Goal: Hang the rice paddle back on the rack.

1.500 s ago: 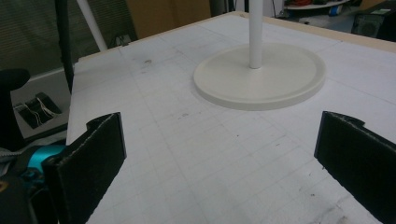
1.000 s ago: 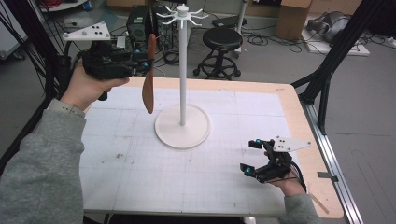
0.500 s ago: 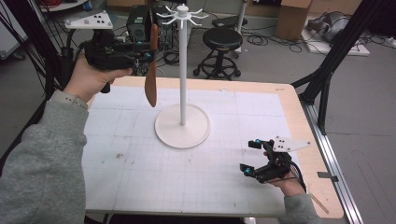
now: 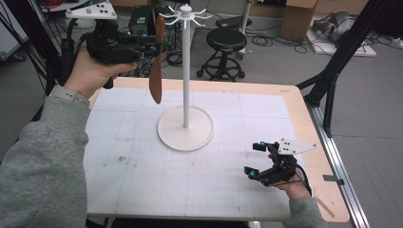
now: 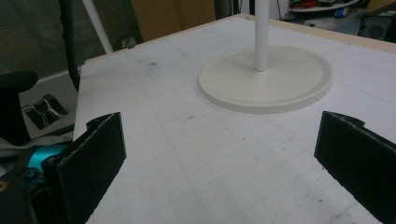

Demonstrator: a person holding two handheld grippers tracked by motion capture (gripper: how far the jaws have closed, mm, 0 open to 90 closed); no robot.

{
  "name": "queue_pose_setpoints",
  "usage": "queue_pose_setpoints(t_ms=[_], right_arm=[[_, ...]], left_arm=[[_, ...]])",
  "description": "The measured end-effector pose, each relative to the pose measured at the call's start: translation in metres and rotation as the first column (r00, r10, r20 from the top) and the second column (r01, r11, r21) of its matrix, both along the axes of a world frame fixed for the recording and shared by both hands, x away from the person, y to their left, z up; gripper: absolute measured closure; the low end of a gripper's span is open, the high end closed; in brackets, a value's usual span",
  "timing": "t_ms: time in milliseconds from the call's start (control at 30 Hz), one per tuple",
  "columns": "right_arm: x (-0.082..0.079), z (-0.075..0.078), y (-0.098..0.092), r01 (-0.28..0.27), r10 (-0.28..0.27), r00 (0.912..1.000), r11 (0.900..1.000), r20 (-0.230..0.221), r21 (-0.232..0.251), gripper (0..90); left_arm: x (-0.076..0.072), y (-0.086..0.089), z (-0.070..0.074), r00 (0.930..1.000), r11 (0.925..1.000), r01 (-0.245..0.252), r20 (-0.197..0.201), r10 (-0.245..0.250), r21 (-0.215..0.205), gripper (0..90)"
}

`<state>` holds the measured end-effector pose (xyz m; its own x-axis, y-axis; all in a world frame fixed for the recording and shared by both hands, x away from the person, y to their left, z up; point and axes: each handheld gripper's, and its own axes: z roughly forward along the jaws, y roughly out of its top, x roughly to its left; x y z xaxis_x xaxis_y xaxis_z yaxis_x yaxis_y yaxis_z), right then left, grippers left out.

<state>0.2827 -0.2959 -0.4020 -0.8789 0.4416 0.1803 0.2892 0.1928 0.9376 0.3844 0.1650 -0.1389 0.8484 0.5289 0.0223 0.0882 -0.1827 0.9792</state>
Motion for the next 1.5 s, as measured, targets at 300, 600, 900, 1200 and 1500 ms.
queue_pose_setpoints(t_ms=[300,600,900,1200,1500], right_arm=[[0.000,0.000,-0.001,0.002,-0.002,1.0000,1.000,0.003,0.002,1.0],[0.000,0.000,-0.002,0.004,-0.004,1.0000,1.000,0.003,0.008,1.0],[0.000,0.001,-0.003,0.007,-0.007,0.9999,1.000,0.007,0.012,1.0],[-0.001,0.001,-0.003,0.005,-0.005,1.0000,1.000,-0.001,0.015,1.0],[-0.001,0.001,-0.003,0.005,-0.005,1.0000,1.000,-0.001,0.013,1.0]], left_arm=[[0.004,-0.003,-0.001,0.9998,0.9998,-0.017,0.006,0.017,-0.011,65.3],[0.007,-0.007,-0.002,0.9995,0.9993,-0.031,0.004,0.031,-0.021,65.3],[0.011,-0.014,-0.006,0.9992,0.9991,-0.040,-0.001,0.040,-0.015,65.3],[0.013,-0.016,-0.007,0.9990,0.9989,-0.045,-0.003,0.045,-0.013,65.3],[0.016,-0.019,-0.011,0.9989,0.9989,-0.045,-0.013,0.046,0.007,65.2]])
